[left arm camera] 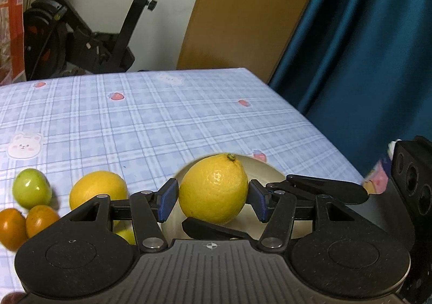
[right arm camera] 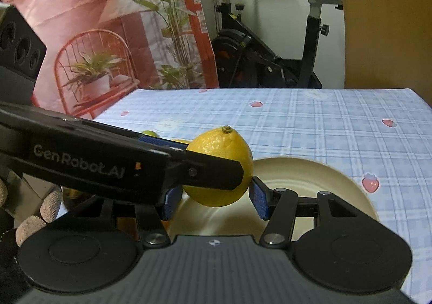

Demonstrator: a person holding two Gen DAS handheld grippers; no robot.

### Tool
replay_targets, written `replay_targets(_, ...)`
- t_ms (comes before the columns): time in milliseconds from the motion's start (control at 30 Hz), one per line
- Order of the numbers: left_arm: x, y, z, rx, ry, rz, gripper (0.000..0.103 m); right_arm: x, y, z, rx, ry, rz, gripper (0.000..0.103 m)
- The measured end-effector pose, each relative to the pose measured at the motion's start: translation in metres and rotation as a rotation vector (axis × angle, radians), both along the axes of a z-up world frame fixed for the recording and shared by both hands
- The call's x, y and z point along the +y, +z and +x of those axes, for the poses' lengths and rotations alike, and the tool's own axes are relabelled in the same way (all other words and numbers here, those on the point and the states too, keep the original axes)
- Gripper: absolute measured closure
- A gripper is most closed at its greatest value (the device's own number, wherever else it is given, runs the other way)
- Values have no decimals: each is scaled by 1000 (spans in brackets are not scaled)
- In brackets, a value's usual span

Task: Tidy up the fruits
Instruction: 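Carry the lemon with the left gripper over the beige plate and lower it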

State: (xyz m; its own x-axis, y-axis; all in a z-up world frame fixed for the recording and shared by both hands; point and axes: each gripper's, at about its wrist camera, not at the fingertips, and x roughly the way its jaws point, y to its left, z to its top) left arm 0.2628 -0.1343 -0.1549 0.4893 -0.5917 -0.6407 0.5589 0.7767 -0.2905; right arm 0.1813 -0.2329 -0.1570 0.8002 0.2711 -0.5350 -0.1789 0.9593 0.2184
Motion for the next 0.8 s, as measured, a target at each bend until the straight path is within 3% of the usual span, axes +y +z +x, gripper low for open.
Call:
replay_targets(300, -4, -10, 21, 41, 4, 30, 43, -9, -20, 25, 51, -12, 14, 46)
replay_targets(800, -10, -8, 25, 26, 45, 64, 43, -21, -24, 29, 99, -47, 64, 45)
